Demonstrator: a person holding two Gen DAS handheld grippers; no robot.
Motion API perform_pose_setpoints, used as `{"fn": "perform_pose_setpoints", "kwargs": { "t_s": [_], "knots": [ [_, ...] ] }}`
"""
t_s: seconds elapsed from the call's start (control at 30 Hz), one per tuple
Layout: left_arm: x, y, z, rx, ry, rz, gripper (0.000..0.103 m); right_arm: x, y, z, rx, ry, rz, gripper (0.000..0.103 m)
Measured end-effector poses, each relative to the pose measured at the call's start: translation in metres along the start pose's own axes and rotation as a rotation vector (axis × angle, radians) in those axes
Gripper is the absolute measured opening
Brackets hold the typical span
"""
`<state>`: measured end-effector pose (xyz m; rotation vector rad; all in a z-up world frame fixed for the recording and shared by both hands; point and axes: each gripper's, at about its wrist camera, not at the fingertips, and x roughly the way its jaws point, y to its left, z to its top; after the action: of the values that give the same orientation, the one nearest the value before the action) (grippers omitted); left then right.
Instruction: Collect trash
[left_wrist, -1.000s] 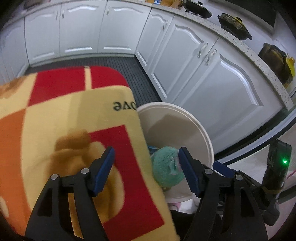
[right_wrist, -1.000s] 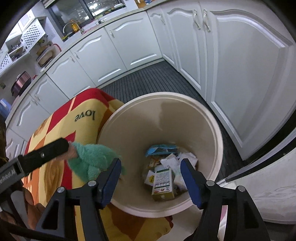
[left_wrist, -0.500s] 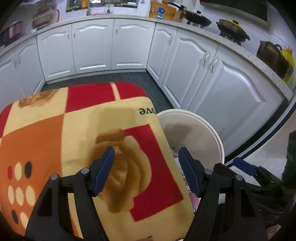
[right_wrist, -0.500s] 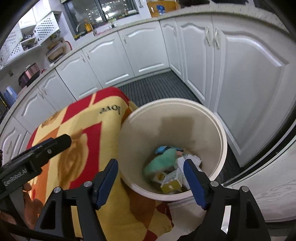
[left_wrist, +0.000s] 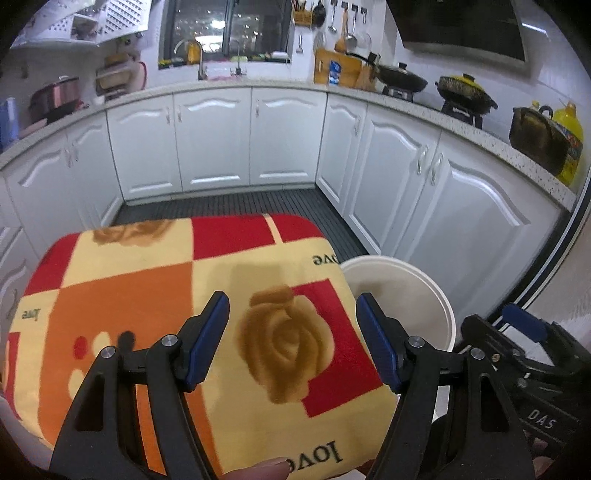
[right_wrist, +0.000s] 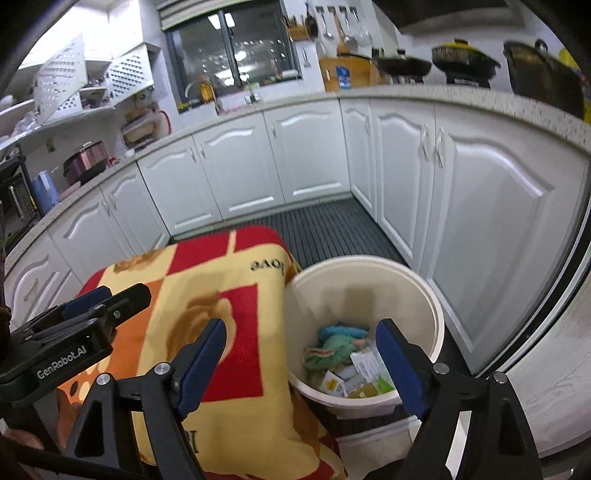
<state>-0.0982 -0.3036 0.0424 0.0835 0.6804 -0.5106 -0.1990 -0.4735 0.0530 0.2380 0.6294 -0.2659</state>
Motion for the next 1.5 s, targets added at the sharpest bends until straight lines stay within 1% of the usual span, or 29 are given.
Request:
{"fn": "perform_pose_setpoints", "kwargs": {
  "t_s": [0.27, 0.37, 0.47, 0.57, 1.0, 1.5],
  "knots": [
    [-0.030, 0.006, -0.001, -0.006, -0.102, 0.015, 0.070, -0.030, 0.019, 0.007, -0.048, -0.100, -0.032, 0.084],
    [-0.034, 0.007, -0.001, -0.006, -0.125, 0.016, 0.070, -0.038, 0.022, 0.009, -0.050, -0.131, -0.027, 0.084],
    [-0.038, 0.007, -0.002, -0.007, -0.137, 0.018, 0.070, -0.043, 0.025, 0.011, -0.054, -0.158, -0.037, 0.089],
    [-0.039, 0.008, -0.002, -0.009, -0.148, 0.024, 0.070, -0.047, 0.026, 0.012, -0.053, -0.179, -0.045, 0.090],
    [-0.049, 0.004, -0.005, 0.010, -0.201, 0.044, 0.070, -0.052, 0.022, 0.014, -0.028, -0.205, -0.040, 0.092],
    [-0.043, 0.004, -0.007, 0.010, -0.191, 0.047, 0.070, -0.048, 0.021, 0.014, -0.022, -0.211, -0.048, 0.093]
  ]
}}
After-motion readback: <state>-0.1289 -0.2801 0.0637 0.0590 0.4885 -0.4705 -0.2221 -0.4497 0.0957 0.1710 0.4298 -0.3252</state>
